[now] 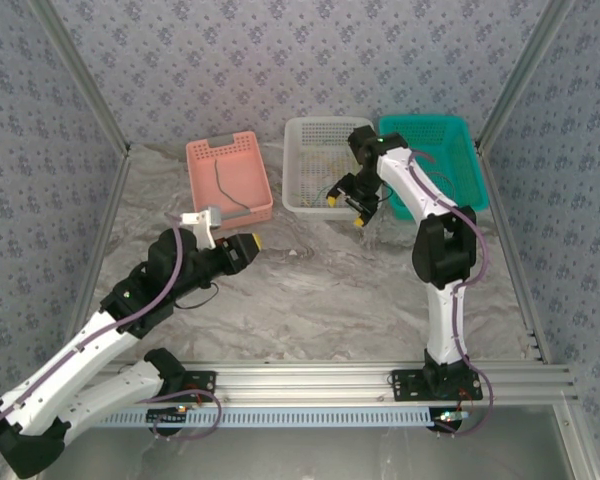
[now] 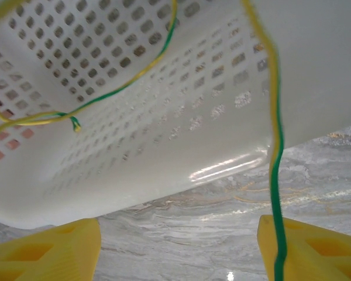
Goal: Untangle the cables
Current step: Place the cable in the container, then reset both arms
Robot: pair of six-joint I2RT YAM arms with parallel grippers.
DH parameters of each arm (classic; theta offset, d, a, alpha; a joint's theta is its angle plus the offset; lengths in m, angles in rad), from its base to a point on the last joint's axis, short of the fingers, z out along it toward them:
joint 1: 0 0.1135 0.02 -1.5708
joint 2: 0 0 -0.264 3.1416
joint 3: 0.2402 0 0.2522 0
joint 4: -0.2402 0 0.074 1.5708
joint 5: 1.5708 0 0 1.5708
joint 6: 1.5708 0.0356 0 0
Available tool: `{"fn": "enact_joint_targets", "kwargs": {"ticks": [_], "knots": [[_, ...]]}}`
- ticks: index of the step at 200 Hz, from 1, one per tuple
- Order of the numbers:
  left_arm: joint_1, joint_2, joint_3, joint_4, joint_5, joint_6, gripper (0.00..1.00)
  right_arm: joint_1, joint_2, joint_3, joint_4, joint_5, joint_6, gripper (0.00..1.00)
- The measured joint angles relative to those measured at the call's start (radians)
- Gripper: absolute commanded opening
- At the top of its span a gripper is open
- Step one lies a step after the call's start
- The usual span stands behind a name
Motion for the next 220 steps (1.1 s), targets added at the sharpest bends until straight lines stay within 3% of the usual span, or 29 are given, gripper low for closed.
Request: {"fn": "enact_joint_targets", "kwargs": {"ticks": [51, 84, 124, 130, 136, 147, 177, 179, 185, 187, 188, 190, 192, 220], "knots": [[0.000, -0.002, 0.000, 0.000, 0.000, 0.000, 0.41, -0.004, -0.093, -0.056, 0.011, 0.000, -0.023, 0.72], [0.000, -0.002, 0.003, -0.035, -0.013, 0.009, 0.53, 0.004, -0.225, -0.115, 0.038, 0.062, -0.039, 0.73], [0.020, -0.030, 0.073, -0.208, -0.068, 0.060, 0.75, 0.077, -0.608, -0.331, 0.161, 0.288, -0.121, 0.75], [0.029, -0.039, 0.089, -0.235, -0.077, 0.069, 0.81, 0.093, -0.682, -0.376, 0.184, 0.324, -0.139, 0.81], [0.039, -0.051, 0.105, -0.265, -0.088, 0.079, 0.87, 0.111, -0.764, -0.430, 0.211, 0.357, -0.163, 0.98], [0.056, -0.074, 0.124, -0.309, -0.100, 0.100, 0.98, 0.135, -0.900, -0.517, 0.243, 0.409, -0.203, 0.99], [0.089, -0.142, 0.138, -0.415, -0.128, 0.126, 0.99, 0.190, -1.111, -0.613, 0.182, 0.594, -0.291, 0.99], [0.090, -0.146, 0.138, -0.421, -0.132, 0.129, 0.99, 0.195, -1.118, -0.613, 0.173, 0.610, -0.293, 0.97], [0.091, -0.154, 0.138, -0.437, -0.137, 0.133, 0.99, 0.208, -1.133, -0.619, 0.152, 0.656, -0.293, 0.71], [0.091, -0.156, 0.138, -0.444, -0.140, 0.135, 0.99, 0.213, -1.139, -0.622, 0.142, 0.674, -0.294, 0.68], [0.091, -0.157, 0.139, -0.446, -0.141, 0.135, 0.99, 0.215, -1.141, -0.623, 0.140, 0.680, -0.295, 0.73], [0.091, -0.159, 0.139, -0.452, -0.144, 0.138, 0.99, 0.220, -1.148, -0.627, 0.131, 0.699, -0.292, 0.92], [0.091, -0.159, 0.139, -0.457, -0.148, 0.140, 0.99, 0.226, -1.153, -0.631, 0.123, 0.714, -0.291, 0.97], [0.091, -0.159, 0.137, -0.536, -0.259, 0.138, 0.99, 0.289, -1.247, -0.732, 0.064, 0.885, -0.271, 0.99]]}}
